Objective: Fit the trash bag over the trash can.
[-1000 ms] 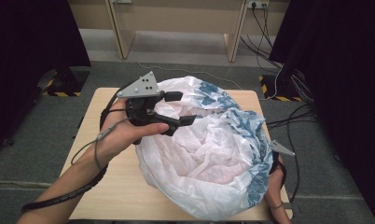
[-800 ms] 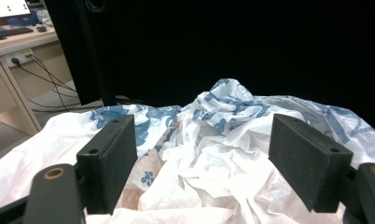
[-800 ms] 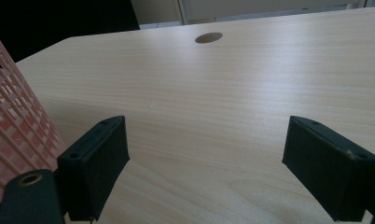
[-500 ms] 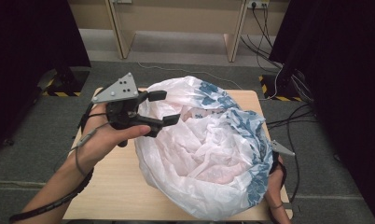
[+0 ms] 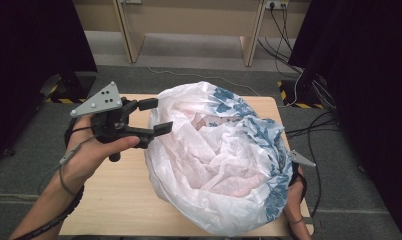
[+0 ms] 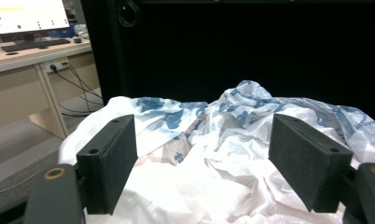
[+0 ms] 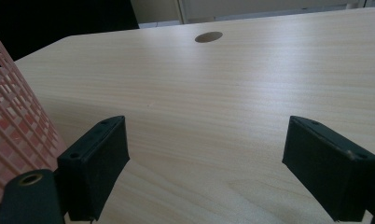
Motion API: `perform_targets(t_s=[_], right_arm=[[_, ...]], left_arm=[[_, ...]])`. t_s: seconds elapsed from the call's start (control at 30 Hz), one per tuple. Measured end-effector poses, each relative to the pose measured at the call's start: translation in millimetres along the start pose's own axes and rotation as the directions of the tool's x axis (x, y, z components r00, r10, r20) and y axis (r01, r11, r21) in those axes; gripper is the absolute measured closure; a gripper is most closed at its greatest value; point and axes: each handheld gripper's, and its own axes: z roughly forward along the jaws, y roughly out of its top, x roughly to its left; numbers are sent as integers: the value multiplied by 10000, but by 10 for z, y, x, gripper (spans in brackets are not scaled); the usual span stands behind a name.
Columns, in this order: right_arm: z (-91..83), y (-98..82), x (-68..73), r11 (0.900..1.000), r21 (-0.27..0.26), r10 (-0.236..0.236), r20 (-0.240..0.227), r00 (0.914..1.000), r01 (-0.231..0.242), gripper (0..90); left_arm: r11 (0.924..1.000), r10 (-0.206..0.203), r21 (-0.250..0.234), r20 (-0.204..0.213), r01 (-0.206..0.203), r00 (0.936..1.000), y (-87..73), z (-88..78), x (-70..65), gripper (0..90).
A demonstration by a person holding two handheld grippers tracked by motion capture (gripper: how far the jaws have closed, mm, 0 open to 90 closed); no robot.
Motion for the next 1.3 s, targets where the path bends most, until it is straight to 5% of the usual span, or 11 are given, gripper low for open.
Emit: perform_targets(t_s=[0.63,1.07,1.3], right_arm=[[1,1,-3,10000,14,27,-10,10000,-27,146],[2,1,1,10000,13,-31,14,10000,31,146],[1,0,2,10000,-2,-63,21,10000,63,147]], left_arm=[[9977,-622,-337,-916,593,9939,-243,-373,217,233],[9940,-1058,-437,-1643,1000,9807,-554,-554,353,231],[9906,-1341,-555,-2096,1252,9685,-803,-598,421,230]])
